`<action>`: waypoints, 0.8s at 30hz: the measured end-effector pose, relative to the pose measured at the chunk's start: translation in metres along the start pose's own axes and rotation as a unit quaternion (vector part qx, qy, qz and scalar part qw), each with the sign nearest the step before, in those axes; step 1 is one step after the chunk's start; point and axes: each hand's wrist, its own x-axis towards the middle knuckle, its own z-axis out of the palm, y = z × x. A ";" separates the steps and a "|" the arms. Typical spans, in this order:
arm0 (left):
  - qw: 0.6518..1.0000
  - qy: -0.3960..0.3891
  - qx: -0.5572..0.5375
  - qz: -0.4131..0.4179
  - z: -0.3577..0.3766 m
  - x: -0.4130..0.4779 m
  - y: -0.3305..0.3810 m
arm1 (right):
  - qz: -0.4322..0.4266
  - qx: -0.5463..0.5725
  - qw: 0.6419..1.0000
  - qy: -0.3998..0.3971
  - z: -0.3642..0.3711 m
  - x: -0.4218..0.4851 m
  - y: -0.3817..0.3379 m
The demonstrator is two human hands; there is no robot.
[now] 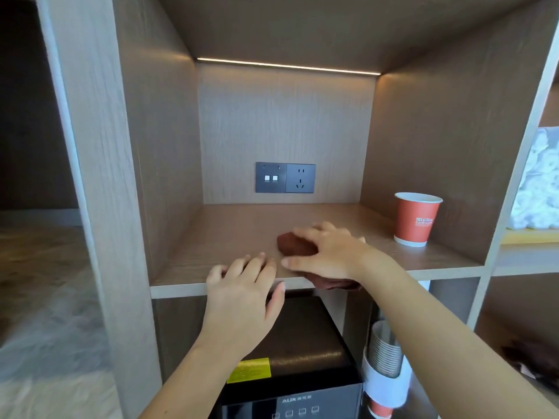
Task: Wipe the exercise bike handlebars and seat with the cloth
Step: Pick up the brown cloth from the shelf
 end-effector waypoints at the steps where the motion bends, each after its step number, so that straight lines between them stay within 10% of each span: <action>1: 1.000 -0.001 0.000 0.001 0.000 0.000 0.000 | 0.007 -0.020 1.000 -0.023 0.005 0.003 -0.001; 10: 1.000 0.001 -0.008 0.002 -0.001 -0.003 -0.001 | -0.139 0.005 0.984 0.110 0.024 -0.031 0.023; 16: 1.000 0.000 -0.014 -0.001 -0.001 -0.002 0.000 | -0.031 -0.022 0.996 0.081 0.021 -0.018 0.013; 24: 0.997 0.049 -0.050 -0.023 -0.002 -0.013 0.005 | -0.096 -0.024 0.974 0.204 0.038 -0.025 0.015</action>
